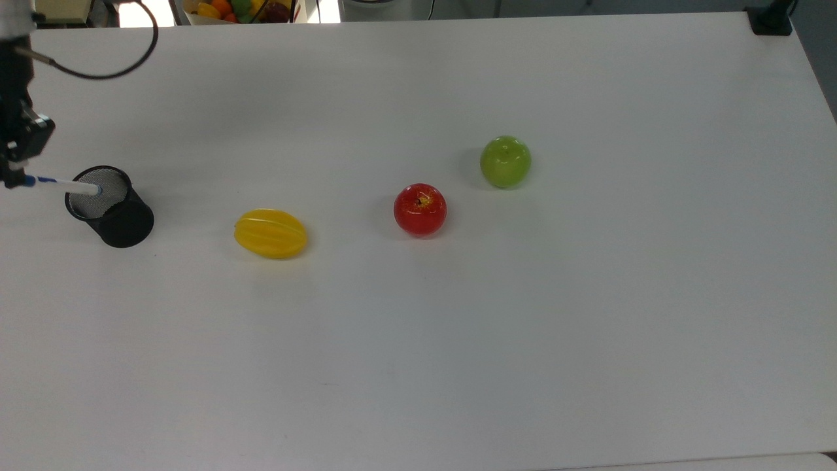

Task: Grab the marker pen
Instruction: 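Lift the marker up out of the pen cup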

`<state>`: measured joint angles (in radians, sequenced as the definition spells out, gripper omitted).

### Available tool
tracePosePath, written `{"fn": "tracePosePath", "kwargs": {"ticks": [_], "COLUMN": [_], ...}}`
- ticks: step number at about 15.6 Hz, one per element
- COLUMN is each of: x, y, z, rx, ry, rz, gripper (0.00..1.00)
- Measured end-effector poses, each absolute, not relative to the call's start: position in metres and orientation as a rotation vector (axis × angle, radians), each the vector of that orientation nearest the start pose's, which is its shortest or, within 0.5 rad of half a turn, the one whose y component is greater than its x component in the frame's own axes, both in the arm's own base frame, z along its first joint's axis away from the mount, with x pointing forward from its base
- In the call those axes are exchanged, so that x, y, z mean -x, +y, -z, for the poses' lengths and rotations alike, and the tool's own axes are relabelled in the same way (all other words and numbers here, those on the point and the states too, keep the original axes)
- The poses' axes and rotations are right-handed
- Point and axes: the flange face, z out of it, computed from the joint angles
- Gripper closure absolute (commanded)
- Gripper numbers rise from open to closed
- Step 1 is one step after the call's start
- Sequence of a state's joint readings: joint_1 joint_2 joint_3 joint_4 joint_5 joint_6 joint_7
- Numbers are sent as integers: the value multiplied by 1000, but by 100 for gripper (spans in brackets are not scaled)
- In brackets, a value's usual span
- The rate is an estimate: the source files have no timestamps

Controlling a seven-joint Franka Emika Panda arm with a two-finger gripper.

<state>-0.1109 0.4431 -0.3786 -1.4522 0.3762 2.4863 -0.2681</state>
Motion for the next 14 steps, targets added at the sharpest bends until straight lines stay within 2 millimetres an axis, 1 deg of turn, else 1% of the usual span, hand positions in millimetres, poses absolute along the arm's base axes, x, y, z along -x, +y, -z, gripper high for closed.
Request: {"fn": "tracePosePath", "kwargs": {"ticks": [4,5,6,7,9,14], "x": [-652,-649,-646,-644,-643,-645], "y": [-293,-290,-286,-279,-261,-187], "z": [-565,-576,-583,-586,-583,-572], "rx": [2956,2945,2938,2937,2936,2916], "ry": [545,539,526,506,454,275], "rz": [1115,1133,1114,1056,913,551], "gripper": [90,90,89,90,90,89]}}
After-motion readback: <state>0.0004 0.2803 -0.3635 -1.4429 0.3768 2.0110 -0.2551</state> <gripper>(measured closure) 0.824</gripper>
